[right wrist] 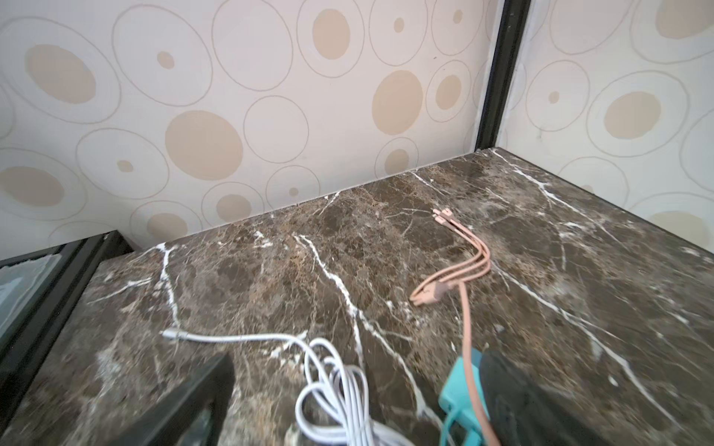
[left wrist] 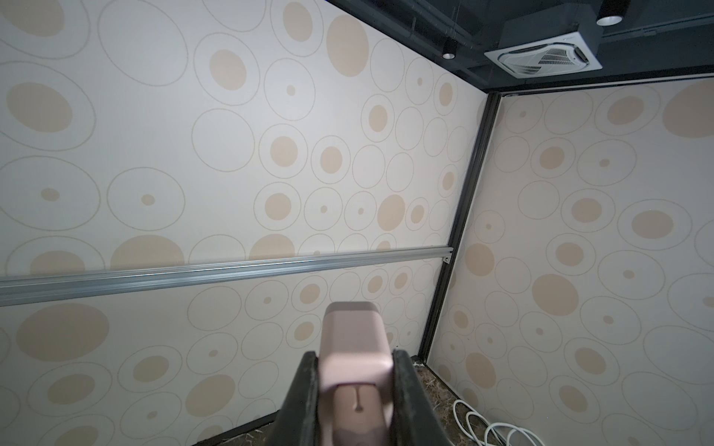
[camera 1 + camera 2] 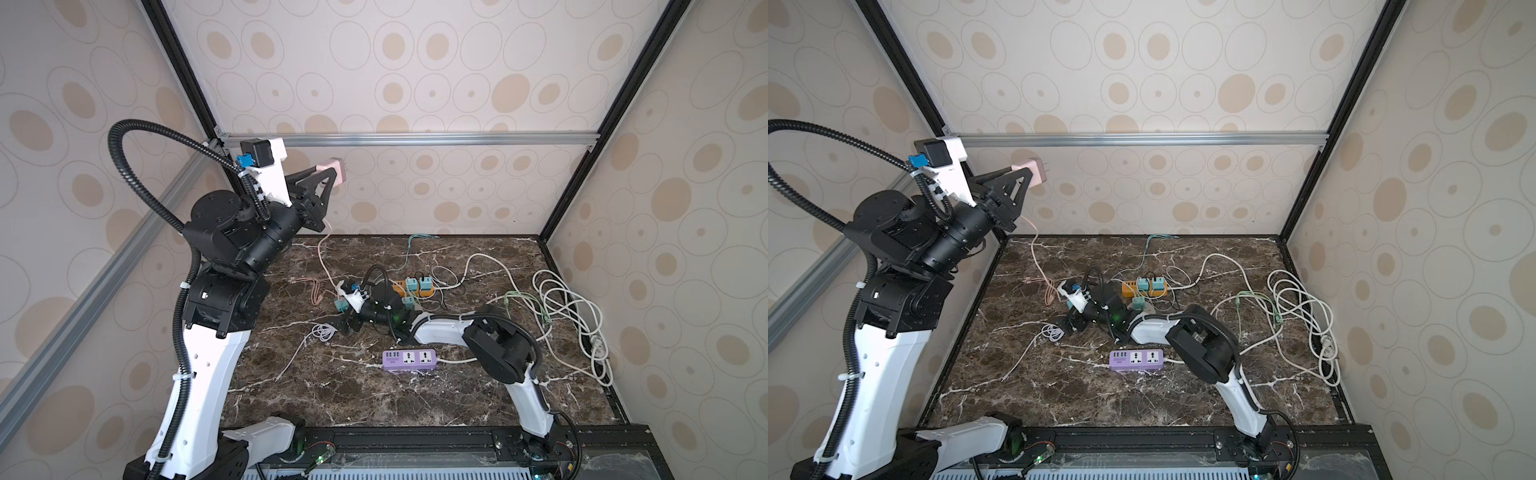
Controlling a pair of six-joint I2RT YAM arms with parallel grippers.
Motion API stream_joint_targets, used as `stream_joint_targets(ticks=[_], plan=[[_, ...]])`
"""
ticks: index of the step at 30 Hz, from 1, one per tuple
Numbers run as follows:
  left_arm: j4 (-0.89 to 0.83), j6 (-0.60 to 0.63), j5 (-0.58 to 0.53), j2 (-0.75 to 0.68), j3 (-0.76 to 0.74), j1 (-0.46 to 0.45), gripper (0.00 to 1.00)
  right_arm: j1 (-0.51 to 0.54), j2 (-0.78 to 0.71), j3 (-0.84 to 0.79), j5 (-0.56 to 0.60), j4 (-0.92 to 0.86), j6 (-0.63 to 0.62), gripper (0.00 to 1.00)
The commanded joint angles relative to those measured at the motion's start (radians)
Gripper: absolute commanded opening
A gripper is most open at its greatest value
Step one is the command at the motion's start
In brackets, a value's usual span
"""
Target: Insert the plug
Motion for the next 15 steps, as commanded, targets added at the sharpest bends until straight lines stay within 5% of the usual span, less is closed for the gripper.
stream_joint_targets(ticks=[1, 6, 15], plan=[[-0.006, 0.036, -0.01, -0.004, 0.061, 0.006, 0.0, 0.015, 0.09, 0.091, 0.089, 0.111, 0.078, 0.99], [-0.024, 0.044, -0.019, -0.008, 0.062, 0.007, 0.0, 0.024, 0.173, 0.172, 0.244, 0.147, 0.117, 0.92], [-0.02, 0.048, -0.032, -0.037, 0.005, 0.006, 0.0, 0.024, 0.191, 0.188, 0.241, 0.249, 0.125, 0.83]])
